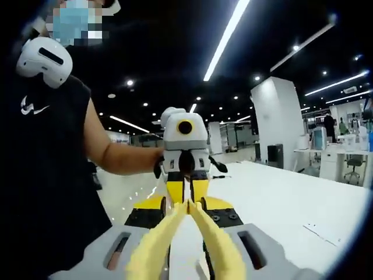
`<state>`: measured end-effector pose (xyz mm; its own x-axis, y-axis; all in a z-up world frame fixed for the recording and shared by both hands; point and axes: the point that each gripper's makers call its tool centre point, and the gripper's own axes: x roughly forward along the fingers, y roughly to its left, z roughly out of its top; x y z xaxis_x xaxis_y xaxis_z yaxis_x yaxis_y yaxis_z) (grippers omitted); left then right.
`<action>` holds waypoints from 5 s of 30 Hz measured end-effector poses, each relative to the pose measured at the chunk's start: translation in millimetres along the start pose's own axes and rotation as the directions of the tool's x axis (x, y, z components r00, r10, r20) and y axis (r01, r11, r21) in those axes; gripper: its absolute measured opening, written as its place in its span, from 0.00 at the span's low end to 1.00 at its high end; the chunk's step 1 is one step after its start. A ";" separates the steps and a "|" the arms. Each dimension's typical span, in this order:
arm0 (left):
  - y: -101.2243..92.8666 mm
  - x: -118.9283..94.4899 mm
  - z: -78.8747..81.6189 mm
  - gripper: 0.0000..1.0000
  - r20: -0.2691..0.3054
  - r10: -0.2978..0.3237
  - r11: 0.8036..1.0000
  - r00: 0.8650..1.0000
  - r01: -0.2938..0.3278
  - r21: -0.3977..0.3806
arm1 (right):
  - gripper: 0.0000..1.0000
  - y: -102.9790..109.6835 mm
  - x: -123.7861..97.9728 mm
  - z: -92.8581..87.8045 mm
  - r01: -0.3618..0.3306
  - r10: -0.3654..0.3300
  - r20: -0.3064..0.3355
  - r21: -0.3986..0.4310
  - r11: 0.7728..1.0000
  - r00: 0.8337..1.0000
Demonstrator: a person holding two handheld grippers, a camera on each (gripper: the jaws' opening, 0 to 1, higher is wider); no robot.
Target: Place the target food into the container with the food tongs after gripping and lifting it, then release it inside without dropping or visibly crushing the food.
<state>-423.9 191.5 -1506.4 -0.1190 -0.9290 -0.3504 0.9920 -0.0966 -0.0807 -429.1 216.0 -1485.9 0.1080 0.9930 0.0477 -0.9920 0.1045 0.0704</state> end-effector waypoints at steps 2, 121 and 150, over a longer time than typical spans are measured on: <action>0.5 -0.9 -3.4 0.00 -0.019 -0.004 1.000 1.000 0.004 0.015 | 0.20 -0.4 1.3 1.3 0.002 -0.002 0.001 -0.003 1.000 1.000; 5.4 -96.8 -291.3 1.00 -0.092 0.765 0.599 0.638 -0.756 -0.262 | 0.27 -96.5 -131.6 -295.2 0.312 -0.284 -0.616 -0.065 0.948 0.735; 3.1 -91.4 -298.7 0.99 -0.131 0.744 0.615 0.656 -0.748 -0.250 | 0.22 -98.6 -131.3 -334.9 0.333 -0.249 -0.715 -0.024 0.943 0.654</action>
<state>-422.3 382.8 -1753.4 0.6543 -0.6340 -0.4123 0.6888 0.7246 -0.0211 -367.2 93.6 -1832.8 0.2716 0.6622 -0.6984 -0.9008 0.4305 0.0579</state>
